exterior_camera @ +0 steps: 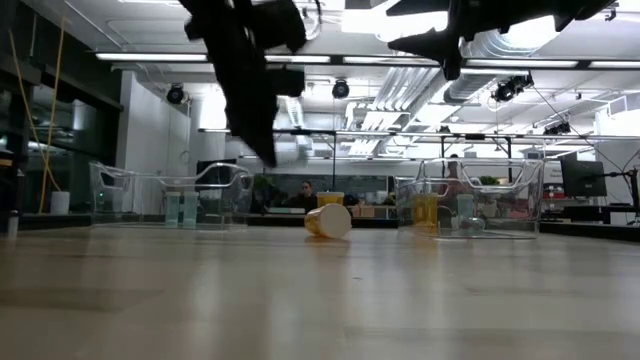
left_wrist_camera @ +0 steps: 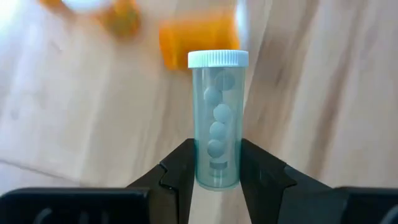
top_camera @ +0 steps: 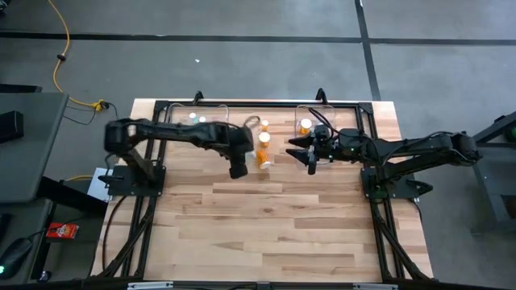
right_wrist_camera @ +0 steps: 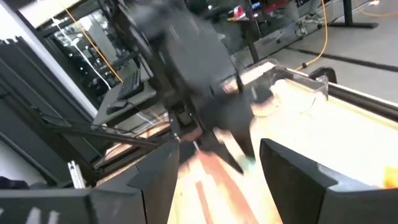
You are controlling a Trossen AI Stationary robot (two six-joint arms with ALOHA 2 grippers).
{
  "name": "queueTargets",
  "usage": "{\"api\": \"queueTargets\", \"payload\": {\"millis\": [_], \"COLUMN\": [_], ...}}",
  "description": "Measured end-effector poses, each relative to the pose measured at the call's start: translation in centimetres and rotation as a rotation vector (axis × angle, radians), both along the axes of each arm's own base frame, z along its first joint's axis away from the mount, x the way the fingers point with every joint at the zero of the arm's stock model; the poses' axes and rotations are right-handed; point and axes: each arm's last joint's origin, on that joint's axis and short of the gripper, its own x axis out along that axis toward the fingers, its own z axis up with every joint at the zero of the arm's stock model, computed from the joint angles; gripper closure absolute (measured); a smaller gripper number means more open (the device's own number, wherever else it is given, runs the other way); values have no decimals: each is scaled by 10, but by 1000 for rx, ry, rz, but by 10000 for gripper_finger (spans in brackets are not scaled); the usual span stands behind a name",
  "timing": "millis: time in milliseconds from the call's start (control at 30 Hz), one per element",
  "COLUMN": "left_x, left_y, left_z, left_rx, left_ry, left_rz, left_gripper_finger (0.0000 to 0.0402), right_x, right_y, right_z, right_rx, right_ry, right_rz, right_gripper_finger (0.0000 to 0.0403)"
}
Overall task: Pick and place medicine bottles into bin by pill shape (circle, oval)
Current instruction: Put the blue tablet bottle into the left transparent bin
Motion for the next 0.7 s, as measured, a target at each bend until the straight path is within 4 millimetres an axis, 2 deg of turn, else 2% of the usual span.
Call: {"api": "queueTargets", "payload": {"millis": [167, 300, 433, 567, 700], "left_x": [-12, -20, -25, -35, -52], "left_y": [-13, -29, -47, -62, -72], "left_z": [51, 88, 113, 110, 91], "left_rx": [13, 64, 121, 108, 27], "left_ry": [-236, -434, -605, -757, -860], "left_rz": [50, 61, 59, 75, 132], "left_gripper_finger": [302, 302, 302, 302, 302], "right_x": [12, 29, 48, 62, 69], "right_y": [3, 9, 16, 20, 19], "right_z": [-13, -28, -39, -40, -30], "right_rx": [27, 70, 76, 69, 72], "right_ry": [56, 70, -9, -159, -269], "right_rz": [25, 44, 73, 91, 91], "right_gripper_finger": [185, 185, 185, 185, 185]}}
